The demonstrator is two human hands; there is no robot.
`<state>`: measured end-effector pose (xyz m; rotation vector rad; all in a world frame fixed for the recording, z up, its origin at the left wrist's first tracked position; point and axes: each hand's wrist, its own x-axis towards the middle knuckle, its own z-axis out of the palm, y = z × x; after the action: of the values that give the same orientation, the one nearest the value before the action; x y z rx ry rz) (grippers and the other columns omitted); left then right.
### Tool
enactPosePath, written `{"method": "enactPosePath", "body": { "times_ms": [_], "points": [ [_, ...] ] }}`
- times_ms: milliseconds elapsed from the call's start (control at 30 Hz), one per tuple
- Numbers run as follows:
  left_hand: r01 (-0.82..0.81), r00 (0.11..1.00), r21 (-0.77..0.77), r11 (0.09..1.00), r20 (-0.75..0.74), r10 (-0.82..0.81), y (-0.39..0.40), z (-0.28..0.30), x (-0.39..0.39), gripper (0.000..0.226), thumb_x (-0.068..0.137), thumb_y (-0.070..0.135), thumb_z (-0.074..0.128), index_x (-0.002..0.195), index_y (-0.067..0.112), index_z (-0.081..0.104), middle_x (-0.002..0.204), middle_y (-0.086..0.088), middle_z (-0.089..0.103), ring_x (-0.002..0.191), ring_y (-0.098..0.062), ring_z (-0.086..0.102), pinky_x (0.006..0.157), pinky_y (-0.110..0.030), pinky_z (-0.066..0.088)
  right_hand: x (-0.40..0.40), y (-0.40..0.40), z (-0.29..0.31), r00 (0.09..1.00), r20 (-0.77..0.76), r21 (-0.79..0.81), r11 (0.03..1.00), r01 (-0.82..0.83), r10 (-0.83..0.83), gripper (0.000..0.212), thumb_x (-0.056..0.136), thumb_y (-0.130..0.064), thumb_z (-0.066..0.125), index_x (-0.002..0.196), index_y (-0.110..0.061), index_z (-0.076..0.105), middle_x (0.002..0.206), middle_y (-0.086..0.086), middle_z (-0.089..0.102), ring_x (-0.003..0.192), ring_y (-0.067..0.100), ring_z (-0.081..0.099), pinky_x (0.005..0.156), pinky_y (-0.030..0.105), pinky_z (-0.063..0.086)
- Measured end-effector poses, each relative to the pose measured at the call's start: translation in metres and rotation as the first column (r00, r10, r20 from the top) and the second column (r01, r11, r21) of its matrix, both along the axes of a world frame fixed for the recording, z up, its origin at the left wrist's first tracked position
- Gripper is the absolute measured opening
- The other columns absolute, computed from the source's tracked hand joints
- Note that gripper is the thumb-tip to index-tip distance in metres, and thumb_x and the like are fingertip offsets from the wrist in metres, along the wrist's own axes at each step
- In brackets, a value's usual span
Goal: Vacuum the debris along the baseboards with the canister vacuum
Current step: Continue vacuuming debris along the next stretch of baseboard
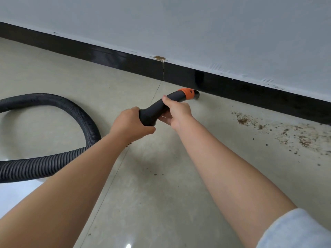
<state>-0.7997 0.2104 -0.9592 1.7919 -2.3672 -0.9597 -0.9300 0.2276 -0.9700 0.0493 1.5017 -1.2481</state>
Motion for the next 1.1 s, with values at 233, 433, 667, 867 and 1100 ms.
{"method": "enactPosePath", "body": {
  "times_ms": [233, 433, 667, 867, 1100],
  "points": [
    [0.103, 0.994, 0.044, 0.994, 0.019, -0.104, 0.013, 0.001, -0.034, 0.035, 0.069, 0.029, 0.073, 0.093, 0.013, 0.054, 0.075, -0.004, 0.067, 0.07, -0.02, 0.066, 0.065, -0.033, 0.053, -0.034, 0.03, -0.002, 0.996, 0.01, 0.022, 0.996, 0.092, -0.092, 0.046, 0.084, -0.016, 0.069, 0.123, -0.003, 0.048, 0.112, 0.015, 0.061, 0.096, 0.03, 0.064, 0.07, 0.037, 0.057],
    [0.167, 0.986, 0.057, 0.984, 0.001, -0.168, 0.028, -0.001, -0.054, 0.035, 0.069, 0.028, 0.074, 0.094, 0.012, 0.055, 0.074, -0.004, 0.067, 0.068, -0.02, 0.066, 0.068, -0.036, 0.054, -0.053, 0.05, -0.005, 0.993, -0.009, 0.063, 0.991, 0.116, -0.116, 0.048, 0.083, -0.019, 0.07, 0.123, -0.004, 0.049, 0.115, 0.015, 0.061, 0.099, 0.032, 0.063, 0.08, 0.042, 0.057],
    [0.139, 0.99, 0.011, 0.99, 0.033, -0.14, 0.045, -0.007, -0.087, 0.035, 0.071, 0.031, 0.07, 0.094, 0.01, 0.052, 0.081, -0.008, 0.065, 0.073, -0.023, 0.063, 0.061, -0.033, 0.049, -0.081, 0.062, 0.0, 0.992, -0.02, 0.041, 0.991, 0.124, -0.123, 0.048, 0.084, -0.016, 0.069, 0.125, -0.002, 0.048, 0.119, 0.016, 0.06, 0.102, 0.032, 0.062, 0.071, 0.037, 0.057],
    [0.034, 0.999, -0.021, 0.999, 0.034, -0.033, 0.062, -0.012, -0.083, 0.032, 0.071, 0.029, 0.068, 0.089, 0.012, 0.048, 0.082, -0.005, 0.063, 0.066, -0.019, 0.058, 0.047, -0.025, 0.036, -0.08, 0.058, 0.0, 0.991, -0.127, 0.094, 0.995, -0.015, 0.027, 0.043, 0.088, -0.021, 0.064, 0.123, -0.003, 0.047, 0.115, 0.012, 0.059, 0.102, 0.03, 0.062, 0.081, 0.038, 0.057],
    [-0.007, 0.998, -0.083, 0.997, 0.069, 0.013, 0.05, -0.009, -0.057, 0.035, 0.072, 0.03, 0.069, 0.095, 0.012, 0.05, 0.087, -0.008, 0.063, 0.071, -0.023, 0.059, 0.049, -0.026, 0.035, -0.054, 0.041, 0.002, 0.984, -0.125, 0.096, 0.989, -0.113, 0.125, 0.041, 0.089, -0.026, 0.063, 0.12, -0.004, 0.048, 0.116, 0.013, 0.06, 0.099, 0.031, 0.063, 0.085, 0.039, 0.056]
  ]
}}
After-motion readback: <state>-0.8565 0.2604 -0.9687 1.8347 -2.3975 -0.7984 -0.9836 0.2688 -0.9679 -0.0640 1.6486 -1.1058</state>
